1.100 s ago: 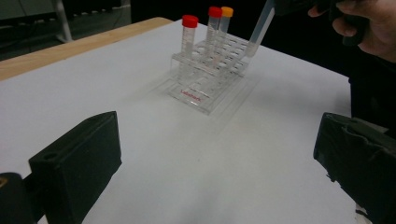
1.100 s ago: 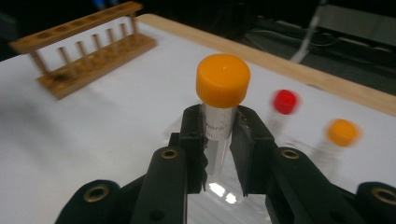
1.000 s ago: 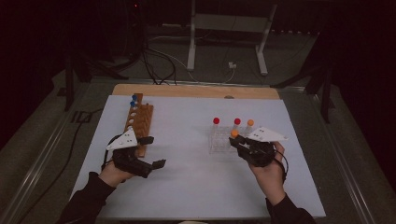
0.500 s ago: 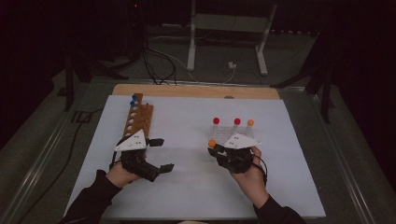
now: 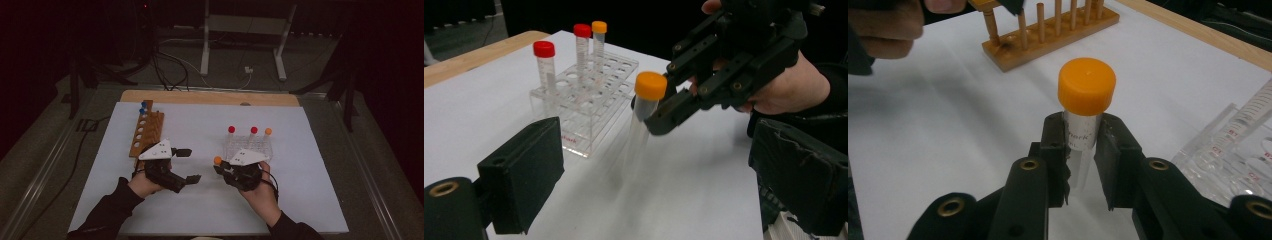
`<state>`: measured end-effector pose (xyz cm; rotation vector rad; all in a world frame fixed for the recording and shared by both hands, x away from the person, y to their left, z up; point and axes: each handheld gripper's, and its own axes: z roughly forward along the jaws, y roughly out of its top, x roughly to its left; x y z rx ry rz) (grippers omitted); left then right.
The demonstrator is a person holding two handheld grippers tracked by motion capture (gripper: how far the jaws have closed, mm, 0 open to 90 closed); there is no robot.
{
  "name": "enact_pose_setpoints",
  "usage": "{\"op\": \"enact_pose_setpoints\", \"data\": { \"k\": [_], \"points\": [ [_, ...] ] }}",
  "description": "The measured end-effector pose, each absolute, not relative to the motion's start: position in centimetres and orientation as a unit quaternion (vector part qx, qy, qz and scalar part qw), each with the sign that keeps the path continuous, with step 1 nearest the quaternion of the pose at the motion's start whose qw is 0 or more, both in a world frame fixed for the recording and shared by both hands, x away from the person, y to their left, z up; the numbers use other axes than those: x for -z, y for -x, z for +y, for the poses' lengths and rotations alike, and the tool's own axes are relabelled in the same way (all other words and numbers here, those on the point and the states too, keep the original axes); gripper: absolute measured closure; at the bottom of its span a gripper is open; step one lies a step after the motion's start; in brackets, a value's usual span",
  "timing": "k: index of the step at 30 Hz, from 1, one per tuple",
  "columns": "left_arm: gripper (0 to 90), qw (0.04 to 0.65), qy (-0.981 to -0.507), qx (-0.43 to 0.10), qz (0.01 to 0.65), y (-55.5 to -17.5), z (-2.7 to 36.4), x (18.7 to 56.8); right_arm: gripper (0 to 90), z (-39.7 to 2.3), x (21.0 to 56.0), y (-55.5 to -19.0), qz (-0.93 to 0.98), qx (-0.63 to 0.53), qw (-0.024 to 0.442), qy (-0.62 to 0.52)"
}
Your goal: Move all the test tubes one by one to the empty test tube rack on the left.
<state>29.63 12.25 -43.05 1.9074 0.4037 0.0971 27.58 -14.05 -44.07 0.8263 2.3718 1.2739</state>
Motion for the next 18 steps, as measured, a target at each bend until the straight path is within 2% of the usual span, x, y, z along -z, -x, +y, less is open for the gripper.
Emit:
{"op": "enact_pose_setpoints", "data": {
  "k": [2, 6, 12, 18],
  "points": [
    [13.9, 0.561, -0.809, -0.046, 0.169, -29.7, 11.9, 43.0, 74.4, -14.0, 44.1, -27.6, 0.831, -0.447, 0.158, -0.290],
    [17.5, 0.562, -0.810, -0.047, 0.163, -30.0, 11.2, 42.9, 74.4, -13.9, 44.2, -27.5, 0.832, -0.448, 0.154, -0.289],
    [31.2, 0.564, -0.811, -0.042, 0.152, -30.4, 10.2, 42.8, 74.4, -13.8, 44.1, -27.5, 0.832, -0.450, 0.151, -0.288],
    [41.1, 0.563, -0.811, -0.043, 0.154, -30.8, 9.5, 43.0, 74.4, -13.7, 44.1, -27.4, 0.833, -0.450, 0.148, -0.287]
  ]
}}
